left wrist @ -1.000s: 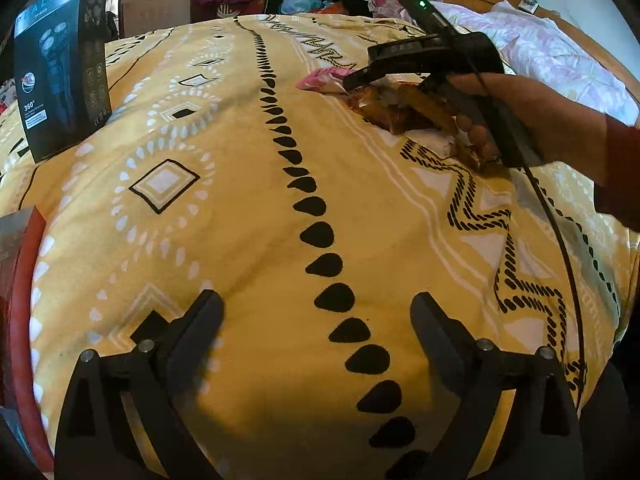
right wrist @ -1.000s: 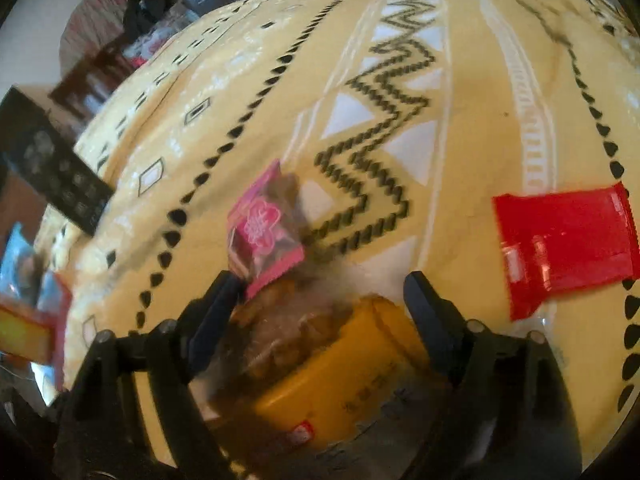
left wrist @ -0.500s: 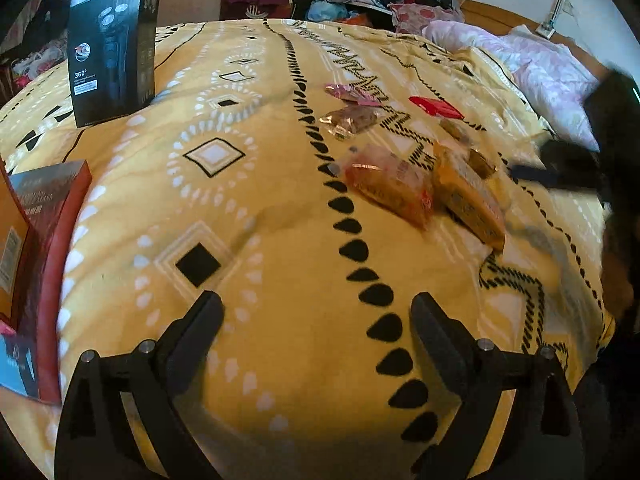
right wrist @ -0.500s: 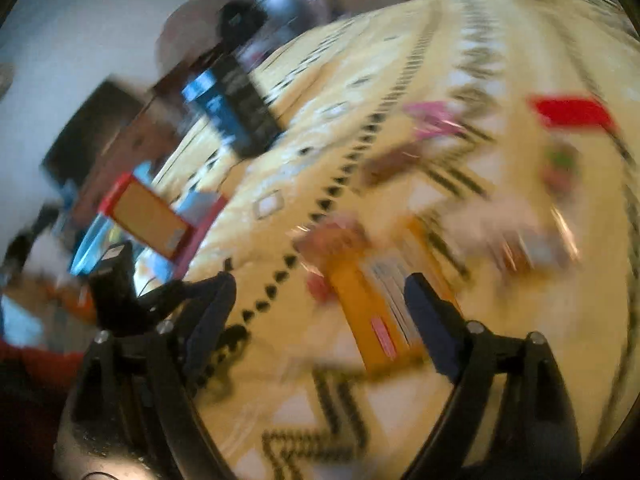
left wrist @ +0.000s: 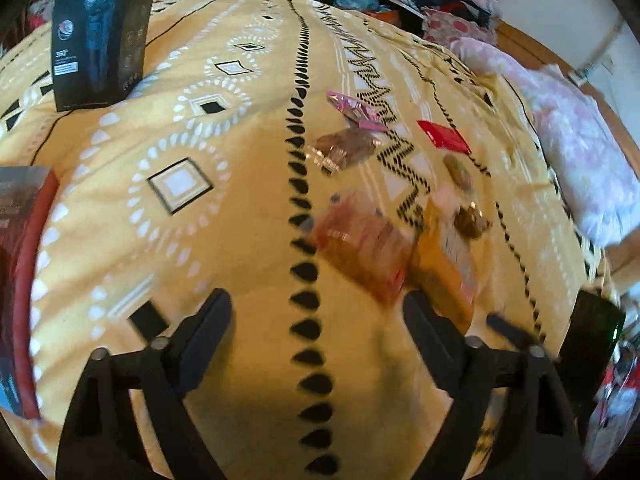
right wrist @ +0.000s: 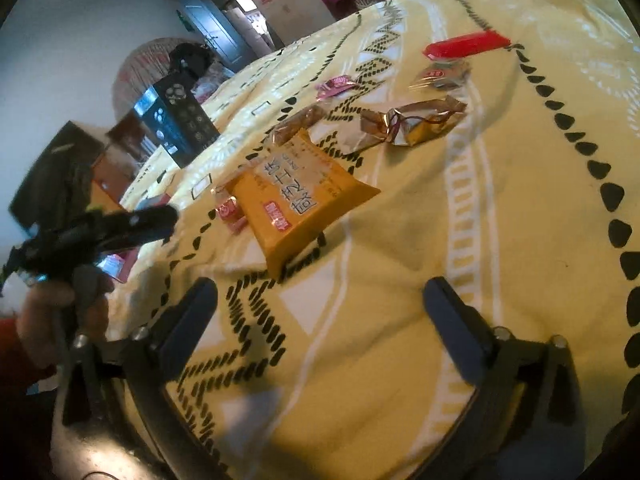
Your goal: Organize snacks
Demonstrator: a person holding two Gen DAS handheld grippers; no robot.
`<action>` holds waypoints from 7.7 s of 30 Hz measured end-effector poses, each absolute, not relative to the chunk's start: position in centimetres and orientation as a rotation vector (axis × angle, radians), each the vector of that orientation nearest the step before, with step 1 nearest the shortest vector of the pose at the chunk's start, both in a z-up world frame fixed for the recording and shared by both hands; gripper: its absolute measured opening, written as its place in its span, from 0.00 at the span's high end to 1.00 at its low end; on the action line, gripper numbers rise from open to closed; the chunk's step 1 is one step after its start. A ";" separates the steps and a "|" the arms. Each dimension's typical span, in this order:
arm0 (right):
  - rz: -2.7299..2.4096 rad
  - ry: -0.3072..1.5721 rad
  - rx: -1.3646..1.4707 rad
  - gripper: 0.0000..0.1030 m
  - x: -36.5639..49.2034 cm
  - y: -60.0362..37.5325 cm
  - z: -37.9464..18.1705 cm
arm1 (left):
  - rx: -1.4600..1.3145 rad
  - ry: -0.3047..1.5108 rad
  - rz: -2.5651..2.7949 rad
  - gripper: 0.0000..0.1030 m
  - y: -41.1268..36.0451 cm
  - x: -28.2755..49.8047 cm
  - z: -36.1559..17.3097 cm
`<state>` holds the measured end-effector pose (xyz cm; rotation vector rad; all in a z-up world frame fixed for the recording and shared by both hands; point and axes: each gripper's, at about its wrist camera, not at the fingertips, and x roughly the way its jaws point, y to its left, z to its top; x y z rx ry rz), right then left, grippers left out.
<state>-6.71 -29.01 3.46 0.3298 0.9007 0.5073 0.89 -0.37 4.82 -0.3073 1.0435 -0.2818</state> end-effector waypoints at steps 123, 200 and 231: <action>0.351 0.738 -0.030 0.31 -4.6 -19.8 19.1 | -0.014 0.689 -0.167 0.46 3.8 -4.8 20.4; 1.169 0.800 -0.284 0.18 -6.7 30.5 29.5 | -0.411 0.663 0.486 0.26 50.4 -16.2 23.0; 0.802 0.491 -0.208 0.02 -10.0 9.9 30.0 | -0.237 0.661 0.277 0.22 34.0 -12.7 23.8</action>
